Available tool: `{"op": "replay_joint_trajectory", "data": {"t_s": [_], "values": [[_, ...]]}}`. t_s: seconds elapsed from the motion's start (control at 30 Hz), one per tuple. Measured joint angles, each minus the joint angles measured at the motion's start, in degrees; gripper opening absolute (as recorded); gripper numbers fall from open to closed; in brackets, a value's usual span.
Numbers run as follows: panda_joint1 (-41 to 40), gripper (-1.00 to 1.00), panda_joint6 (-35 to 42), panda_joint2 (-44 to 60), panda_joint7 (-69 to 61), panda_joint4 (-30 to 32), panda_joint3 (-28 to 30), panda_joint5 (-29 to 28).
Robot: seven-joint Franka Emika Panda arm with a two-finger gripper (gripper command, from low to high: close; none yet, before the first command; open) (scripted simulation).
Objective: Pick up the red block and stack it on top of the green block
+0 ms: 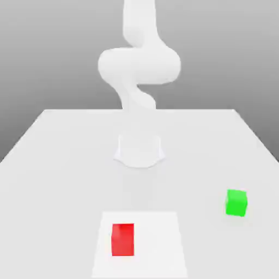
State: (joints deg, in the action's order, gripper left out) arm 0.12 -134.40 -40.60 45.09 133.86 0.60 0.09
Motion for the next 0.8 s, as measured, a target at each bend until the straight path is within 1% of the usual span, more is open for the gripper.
{"op": "replay_joint_trajectory", "data": {"t_s": [0.3, 0.7, 0.8], "values": [[0.32, 0.00, -9.55, 19.05, -2.81, 7.56, 2.11, 0.47], [-0.80, 0.00, -22.05, 43.97, -6.41, 17.45, 3.50, 0.99], [-1.17, 0.00, -26.73, 50.20, -7.22, 17.47, 3.02, 1.78]]}}
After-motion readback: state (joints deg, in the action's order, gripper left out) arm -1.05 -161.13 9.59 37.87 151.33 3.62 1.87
